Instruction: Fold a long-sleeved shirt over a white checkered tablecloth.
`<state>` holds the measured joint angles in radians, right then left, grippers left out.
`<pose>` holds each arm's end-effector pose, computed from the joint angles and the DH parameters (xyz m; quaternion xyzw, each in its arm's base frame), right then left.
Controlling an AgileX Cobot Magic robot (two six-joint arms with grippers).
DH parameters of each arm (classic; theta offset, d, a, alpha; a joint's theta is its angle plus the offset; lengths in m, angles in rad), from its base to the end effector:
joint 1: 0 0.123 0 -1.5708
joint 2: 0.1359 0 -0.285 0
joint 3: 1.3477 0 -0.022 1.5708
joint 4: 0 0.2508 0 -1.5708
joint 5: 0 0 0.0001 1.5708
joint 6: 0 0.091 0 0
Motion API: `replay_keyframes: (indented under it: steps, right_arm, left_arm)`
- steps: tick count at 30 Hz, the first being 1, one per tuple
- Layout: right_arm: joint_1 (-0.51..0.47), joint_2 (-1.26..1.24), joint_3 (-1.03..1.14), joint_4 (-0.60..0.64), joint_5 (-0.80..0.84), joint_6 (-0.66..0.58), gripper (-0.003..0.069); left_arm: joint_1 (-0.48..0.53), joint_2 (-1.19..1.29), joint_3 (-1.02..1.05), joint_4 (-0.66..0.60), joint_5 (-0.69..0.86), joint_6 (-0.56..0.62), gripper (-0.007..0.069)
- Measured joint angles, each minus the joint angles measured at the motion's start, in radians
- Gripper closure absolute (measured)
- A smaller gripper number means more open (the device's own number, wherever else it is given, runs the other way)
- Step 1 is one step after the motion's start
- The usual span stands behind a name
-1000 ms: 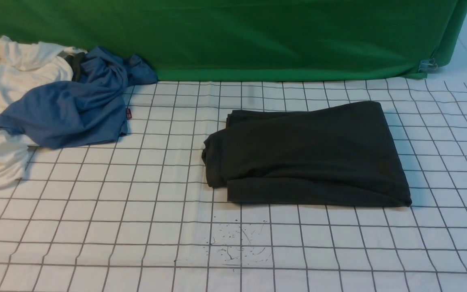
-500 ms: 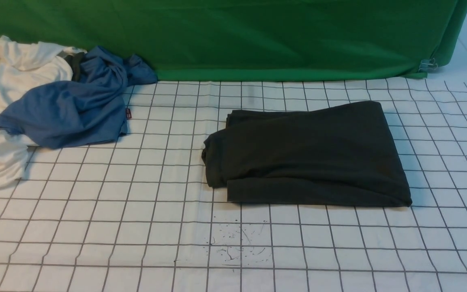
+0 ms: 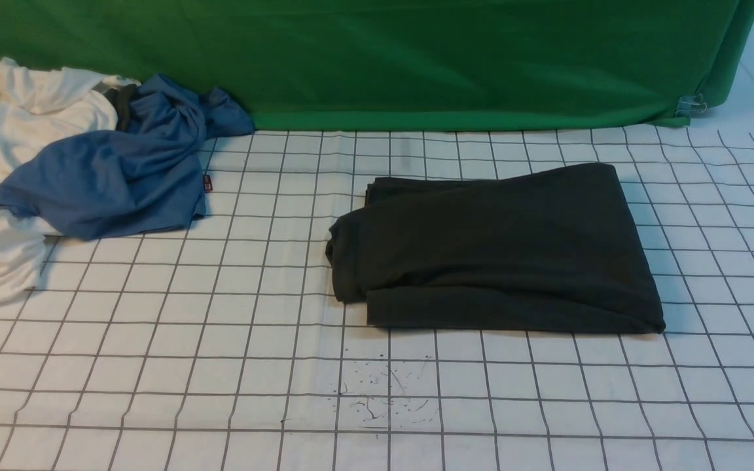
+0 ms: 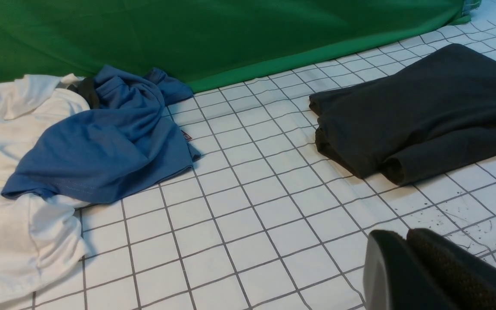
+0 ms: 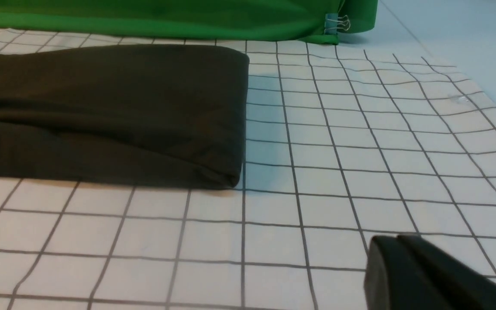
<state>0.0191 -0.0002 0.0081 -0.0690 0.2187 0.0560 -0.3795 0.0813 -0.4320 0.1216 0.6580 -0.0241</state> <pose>0.0560 -0.0003 0.1907 -0.0066 0.7544 -0.0031 0.6563 0.0286 -0.0041 0.2911 0.1518 0.7643 -0.0672 0.6232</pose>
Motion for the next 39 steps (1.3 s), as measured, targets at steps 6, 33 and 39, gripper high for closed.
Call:
replay_keyframes:
  steps: [6, 33, 39]
  right_arm:
    - [0.0, 0.0, 0.0, 0.0, 0.001, 0.0, 0.0589]
    - [0.0, 0.0, 0.0, 0.0, 0.0, 0.0, 0.0508]
    - [0.0, 0.0, 0.0, 0.0, 0.001, 0.0, 0.0486]
  left_arm:
    - [0.0, 0.0, 0.0, 0.166, 0.018, 0.003, 0.0632]
    - [0.511, -0.008, 0.363, -0.316, -0.563, 0.223, 0.0632]
    - [0.469, -0.071, 0.438, -0.269, -0.513, 0.115, 0.0632]
